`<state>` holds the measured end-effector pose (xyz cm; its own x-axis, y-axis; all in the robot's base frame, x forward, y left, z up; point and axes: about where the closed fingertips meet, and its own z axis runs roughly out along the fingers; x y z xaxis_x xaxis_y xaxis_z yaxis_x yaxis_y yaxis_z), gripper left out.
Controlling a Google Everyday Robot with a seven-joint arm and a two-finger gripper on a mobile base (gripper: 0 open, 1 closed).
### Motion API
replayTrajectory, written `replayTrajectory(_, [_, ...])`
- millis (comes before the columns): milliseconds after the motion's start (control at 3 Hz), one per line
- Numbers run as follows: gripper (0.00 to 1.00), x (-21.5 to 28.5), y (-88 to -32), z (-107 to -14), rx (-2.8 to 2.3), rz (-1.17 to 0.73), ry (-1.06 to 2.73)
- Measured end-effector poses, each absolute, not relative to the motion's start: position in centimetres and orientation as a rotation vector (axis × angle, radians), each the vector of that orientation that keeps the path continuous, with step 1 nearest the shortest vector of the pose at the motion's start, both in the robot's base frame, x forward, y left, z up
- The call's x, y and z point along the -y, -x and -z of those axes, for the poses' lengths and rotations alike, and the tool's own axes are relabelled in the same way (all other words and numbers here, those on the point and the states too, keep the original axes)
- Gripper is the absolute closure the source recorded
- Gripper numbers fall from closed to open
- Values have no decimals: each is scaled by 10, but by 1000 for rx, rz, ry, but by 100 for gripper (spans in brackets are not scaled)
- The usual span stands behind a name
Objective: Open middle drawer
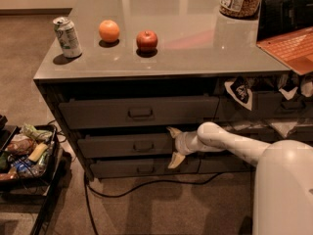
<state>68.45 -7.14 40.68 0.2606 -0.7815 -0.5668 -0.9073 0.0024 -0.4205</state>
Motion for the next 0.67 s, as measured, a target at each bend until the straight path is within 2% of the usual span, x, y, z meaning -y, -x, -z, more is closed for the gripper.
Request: replayTrajectory(667, [30,71,-684,-407,-1543,-216,1797])
